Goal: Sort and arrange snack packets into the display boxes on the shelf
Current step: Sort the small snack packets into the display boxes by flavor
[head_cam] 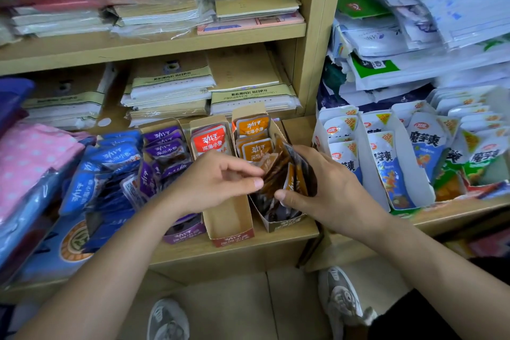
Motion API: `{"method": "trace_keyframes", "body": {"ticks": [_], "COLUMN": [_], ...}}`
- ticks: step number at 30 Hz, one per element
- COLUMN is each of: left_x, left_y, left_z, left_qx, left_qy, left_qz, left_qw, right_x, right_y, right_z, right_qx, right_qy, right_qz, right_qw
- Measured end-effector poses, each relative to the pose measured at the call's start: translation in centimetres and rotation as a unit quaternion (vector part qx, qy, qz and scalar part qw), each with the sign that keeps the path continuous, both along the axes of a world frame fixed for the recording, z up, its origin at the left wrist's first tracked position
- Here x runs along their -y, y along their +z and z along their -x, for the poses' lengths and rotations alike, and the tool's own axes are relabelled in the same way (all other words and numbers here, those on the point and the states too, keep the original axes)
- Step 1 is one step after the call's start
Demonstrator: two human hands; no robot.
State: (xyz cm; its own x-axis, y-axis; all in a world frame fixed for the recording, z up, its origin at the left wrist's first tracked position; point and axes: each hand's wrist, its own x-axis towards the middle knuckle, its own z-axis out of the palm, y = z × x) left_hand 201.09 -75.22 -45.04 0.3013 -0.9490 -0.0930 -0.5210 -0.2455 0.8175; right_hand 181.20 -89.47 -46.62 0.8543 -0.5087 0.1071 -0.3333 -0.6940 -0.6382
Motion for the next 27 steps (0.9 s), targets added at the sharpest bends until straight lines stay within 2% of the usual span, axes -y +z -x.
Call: {"method": "trace_keyframes", "body": {"ticks": [2,5,9,13,16,19,24,27], "left_x": [-0.7,-1.2,-1.3,-0.9,-0.6,-0.5,-1.4,-2.2], "left_y": [-0.3,-0.8,-1.4,-1.8,-1.8,-1.6,-1.1,-1.1], "left_z": [0.5,1.4,1.9,2.2,1.6,1.4,2.2,2.2], "left_qx": [0.003,0.009,0.061,0.128,0.109,0.091,0.089,0.077], "left_qy": [-0.032,-0.015,0.072,0.178,0.226,0.227,0.195,0.188], "left_qz": [-0.003,0.019,0.039,0.097,0.121,0.121,0.086,0.056], "left_qw": [0.999,1.000,0.995,0.971,0.961,0.962,0.973,0.978], "right_x": [-0.1,0.0,-0.2,-1.5,-1.7,-1.3,-1.8,-2.4], "right_y": [0.0,0.2,0.0,-0.6,-1.3,-1.6,-2.0,-2.3], "right_z": [0.6,0.9,0.8,0.1,-0.9,-1.9,-0.6,0.7], "right_qx": [-0.008,-0.011,-0.001,0.067,0.112,0.071,0.005,-0.078], "right_qy": [-0.008,-0.012,-0.004,-0.029,-0.085,-0.091,0.013,0.064], "right_qz": [-0.013,-0.024,-0.047,-0.092,-0.047,0.010,0.018,0.089], "right_qw": [1.000,1.000,0.999,0.993,0.989,0.993,1.000,0.991]}}
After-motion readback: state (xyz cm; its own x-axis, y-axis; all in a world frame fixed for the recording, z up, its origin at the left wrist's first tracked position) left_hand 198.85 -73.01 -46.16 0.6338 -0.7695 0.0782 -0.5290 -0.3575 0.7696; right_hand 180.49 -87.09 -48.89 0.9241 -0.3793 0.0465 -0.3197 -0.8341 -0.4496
